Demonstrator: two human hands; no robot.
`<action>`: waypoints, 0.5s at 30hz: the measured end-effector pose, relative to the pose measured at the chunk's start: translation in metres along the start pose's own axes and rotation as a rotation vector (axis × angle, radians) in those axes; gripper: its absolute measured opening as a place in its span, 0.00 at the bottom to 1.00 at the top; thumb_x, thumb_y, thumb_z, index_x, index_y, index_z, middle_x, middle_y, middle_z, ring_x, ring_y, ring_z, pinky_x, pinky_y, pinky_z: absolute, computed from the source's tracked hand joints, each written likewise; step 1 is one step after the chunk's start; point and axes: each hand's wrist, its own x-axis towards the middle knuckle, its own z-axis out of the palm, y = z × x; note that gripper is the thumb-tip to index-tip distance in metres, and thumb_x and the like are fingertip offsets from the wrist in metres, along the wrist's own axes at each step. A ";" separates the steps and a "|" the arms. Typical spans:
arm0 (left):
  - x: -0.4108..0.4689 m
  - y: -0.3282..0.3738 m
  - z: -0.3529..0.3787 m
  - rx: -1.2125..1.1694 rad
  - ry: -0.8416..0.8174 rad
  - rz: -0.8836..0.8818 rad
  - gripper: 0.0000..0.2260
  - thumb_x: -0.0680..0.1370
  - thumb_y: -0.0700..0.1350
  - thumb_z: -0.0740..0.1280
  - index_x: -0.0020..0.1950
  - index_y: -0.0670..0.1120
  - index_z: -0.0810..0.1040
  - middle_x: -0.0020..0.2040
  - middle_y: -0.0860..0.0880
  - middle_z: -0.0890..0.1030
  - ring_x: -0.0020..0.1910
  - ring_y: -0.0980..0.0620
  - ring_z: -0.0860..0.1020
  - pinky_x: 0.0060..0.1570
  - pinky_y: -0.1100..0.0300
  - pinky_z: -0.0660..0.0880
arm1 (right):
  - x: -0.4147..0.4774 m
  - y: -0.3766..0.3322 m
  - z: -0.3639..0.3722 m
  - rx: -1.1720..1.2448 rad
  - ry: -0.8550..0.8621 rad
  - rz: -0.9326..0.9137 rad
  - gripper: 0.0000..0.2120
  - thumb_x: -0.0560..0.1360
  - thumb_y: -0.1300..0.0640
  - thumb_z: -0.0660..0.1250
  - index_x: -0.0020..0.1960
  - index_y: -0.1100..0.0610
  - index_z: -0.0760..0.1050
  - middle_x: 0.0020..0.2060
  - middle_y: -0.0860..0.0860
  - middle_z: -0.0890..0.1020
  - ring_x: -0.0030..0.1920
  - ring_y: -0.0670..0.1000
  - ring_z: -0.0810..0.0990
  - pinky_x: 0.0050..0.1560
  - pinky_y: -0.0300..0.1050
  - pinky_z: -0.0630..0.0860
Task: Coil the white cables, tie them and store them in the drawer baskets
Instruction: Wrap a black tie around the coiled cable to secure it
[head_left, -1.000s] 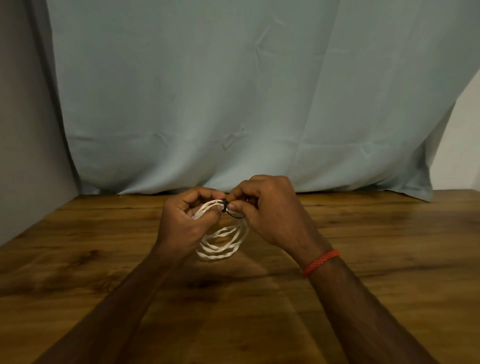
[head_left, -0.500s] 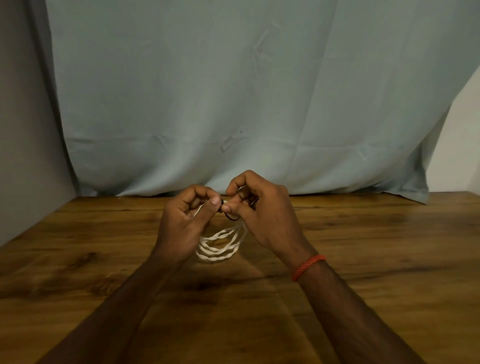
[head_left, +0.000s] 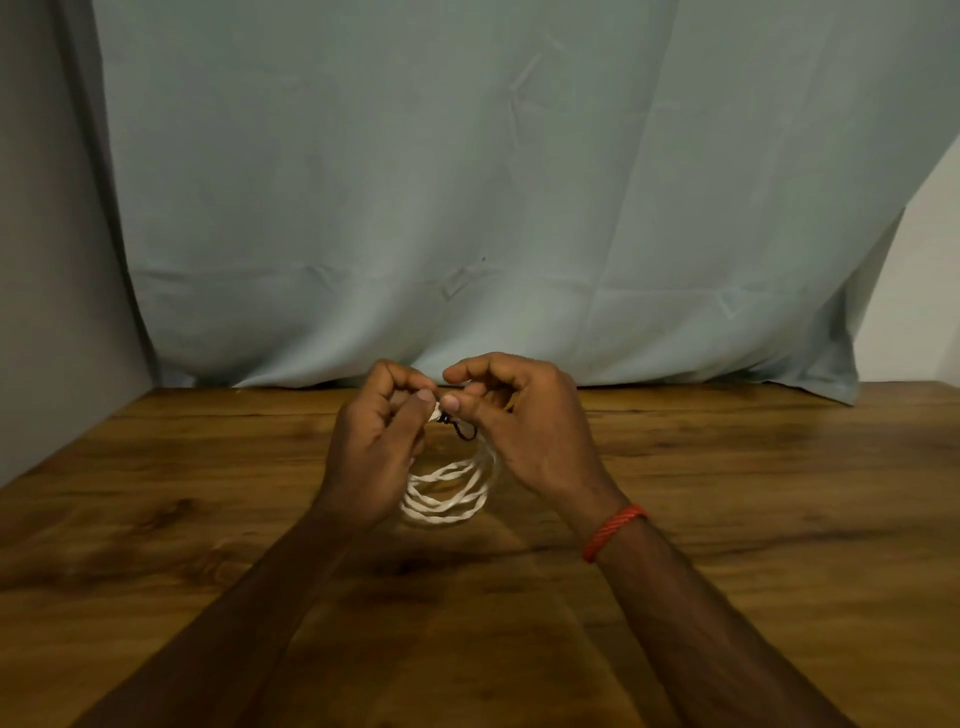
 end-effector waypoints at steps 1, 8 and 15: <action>-0.001 -0.001 0.000 0.026 -0.012 0.024 0.04 0.79 0.48 0.64 0.48 0.48 0.73 0.30 0.41 0.72 0.23 0.53 0.63 0.24 0.56 0.59 | 0.001 0.000 -0.001 -0.052 -0.020 0.000 0.09 0.72 0.51 0.76 0.51 0.52 0.85 0.37 0.42 0.82 0.37 0.38 0.78 0.40 0.36 0.75; -0.007 0.003 0.003 0.141 -0.051 0.148 0.02 0.83 0.51 0.62 0.52 0.55 0.72 0.28 0.40 0.71 0.21 0.41 0.64 0.20 0.50 0.63 | 0.002 -0.003 -0.010 0.119 -0.183 0.150 0.08 0.74 0.51 0.75 0.48 0.54 0.87 0.38 0.50 0.87 0.36 0.58 0.85 0.41 0.54 0.83; -0.009 0.006 0.007 0.048 -0.071 0.047 0.12 0.80 0.54 0.66 0.64 0.58 0.75 0.37 0.38 0.81 0.30 0.33 0.76 0.26 0.46 0.75 | 0.004 -0.004 -0.008 0.072 -0.049 0.179 0.05 0.78 0.56 0.70 0.46 0.56 0.83 0.38 0.50 0.86 0.38 0.45 0.83 0.45 0.47 0.81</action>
